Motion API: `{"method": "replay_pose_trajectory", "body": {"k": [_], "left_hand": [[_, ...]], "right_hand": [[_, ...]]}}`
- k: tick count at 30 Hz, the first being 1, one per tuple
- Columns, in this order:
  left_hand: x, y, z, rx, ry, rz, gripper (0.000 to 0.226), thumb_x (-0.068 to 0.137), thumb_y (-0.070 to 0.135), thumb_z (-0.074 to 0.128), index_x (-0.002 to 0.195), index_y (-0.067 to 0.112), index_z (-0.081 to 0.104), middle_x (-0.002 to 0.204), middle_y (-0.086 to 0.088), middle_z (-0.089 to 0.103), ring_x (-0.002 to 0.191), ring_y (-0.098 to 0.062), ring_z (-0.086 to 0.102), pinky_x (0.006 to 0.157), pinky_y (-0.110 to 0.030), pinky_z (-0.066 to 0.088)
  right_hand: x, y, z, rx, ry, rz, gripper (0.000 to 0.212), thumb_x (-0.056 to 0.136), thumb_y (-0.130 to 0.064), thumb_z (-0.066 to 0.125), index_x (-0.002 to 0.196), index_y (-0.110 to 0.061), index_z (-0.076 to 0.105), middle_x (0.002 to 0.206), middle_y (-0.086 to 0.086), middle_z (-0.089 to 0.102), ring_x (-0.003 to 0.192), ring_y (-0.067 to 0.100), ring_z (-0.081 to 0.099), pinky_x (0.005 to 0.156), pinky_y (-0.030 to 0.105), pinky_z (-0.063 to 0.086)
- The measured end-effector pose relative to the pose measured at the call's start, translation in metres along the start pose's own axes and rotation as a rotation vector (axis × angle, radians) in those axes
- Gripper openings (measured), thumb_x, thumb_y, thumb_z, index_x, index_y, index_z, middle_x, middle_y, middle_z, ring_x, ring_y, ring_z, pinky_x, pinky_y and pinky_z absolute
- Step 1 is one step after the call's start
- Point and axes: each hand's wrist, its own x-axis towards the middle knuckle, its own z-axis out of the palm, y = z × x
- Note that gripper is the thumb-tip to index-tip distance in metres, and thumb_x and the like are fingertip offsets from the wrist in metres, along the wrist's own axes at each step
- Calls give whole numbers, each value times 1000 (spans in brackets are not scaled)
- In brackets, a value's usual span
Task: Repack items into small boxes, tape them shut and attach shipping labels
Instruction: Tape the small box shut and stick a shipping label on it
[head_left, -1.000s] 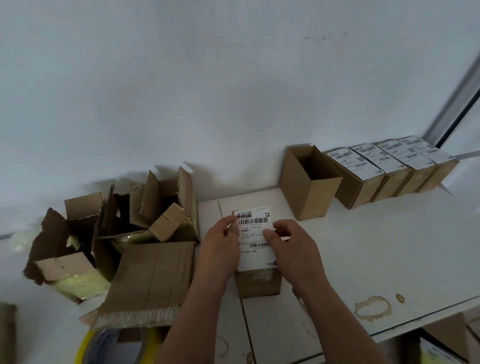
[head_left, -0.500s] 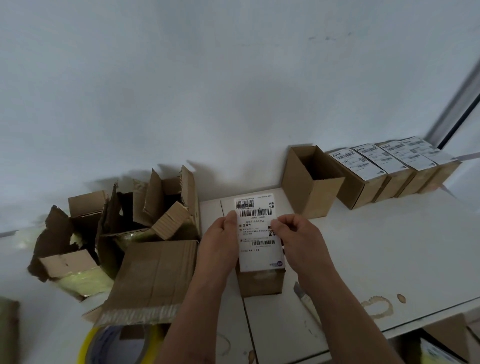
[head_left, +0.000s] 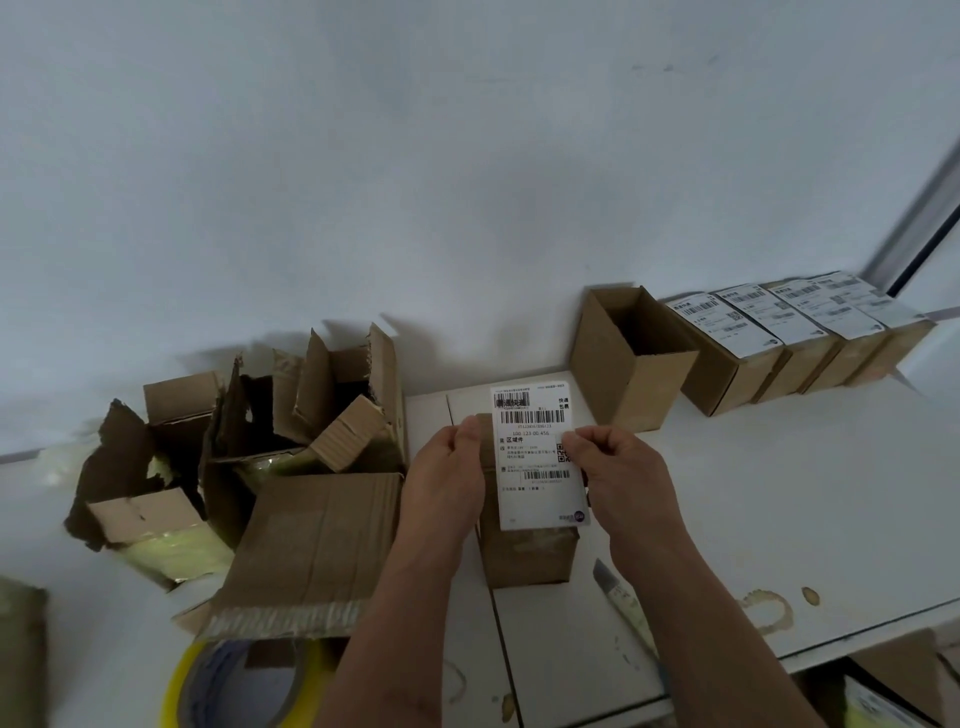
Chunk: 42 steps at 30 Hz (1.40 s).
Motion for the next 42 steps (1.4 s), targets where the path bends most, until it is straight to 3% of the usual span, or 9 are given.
{"method": "replay_pose_trajectory", "body": {"k": [4,9,13,18,31,35,39,42], "left_hand": [[1,-1,-1,1,-2,0,30,103,45,40,93,28,62,95,4,68,92,-13,63,81,-35,53],[2,-5,0,37,-12,-4,28,102,42,41,93,28,63,93,6,68,89,-12,65,78,-37,56],[1,-5,0,35,-28,-6,25,103,36,42,105,23,63,95,5,68,87,-11,66,68,-29,54],[-2,-3,-1,75,-28,11,15,103,31,45,103,26,59,93,6,65,81,-5,62,56,-17,45],[-9,-6,-5,140,-47,10,18,100,29,53,116,23,59,102,6,64,87,-6,63,58,-16,50],[-15,-9,-11,173,-115,-17,22,99,31,55,118,21,59,102,6,65,86,-6,63,58,-16,51],[-18,-12,-17,249,-188,-35,29,99,34,55,121,17,62,99,6,67,85,-5,63,65,-19,52],[-21,-13,-20,326,-216,-22,33,99,36,54,125,17,60,103,5,66,86,-4,62,64,-17,50]], "right_hand": [[1,2,5,-74,29,-32,8,95,-25,63,90,-19,64,87,-5,71,73,7,68,48,13,48],[1,9,16,-194,63,-66,8,94,-31,63,89,-26,63,86,-8,70,75,11,70,67,33,60],[2,13,20,-246,83,-95,8,95,-32,60,91,-25,62,89,-9,68,78,8,67,65,27,58],[6,16,20,-263,100,-98,7,96,-31,59,91,-26,58,91,-9,65,78,7,65,63,24,57],[12,22,17,-306,65,-86,11,96,-30,61,100,-20,61,94,-6,66,78,5,64,64,21,55],[12,22,16,-309,56,-97,12,95,-31,61,100,-20,61,94,-7,66,77,6,65,60,19,53],[13,22,16,-299,59,-93,12,94,-32,63,99,-21,62,93,-8,67,80,9,67,68,29,59],[13,22,17,-298,67,-93,10,94,-31,63,97,-22,60,92,-8,66,80,8,66,67,27,58]]}}
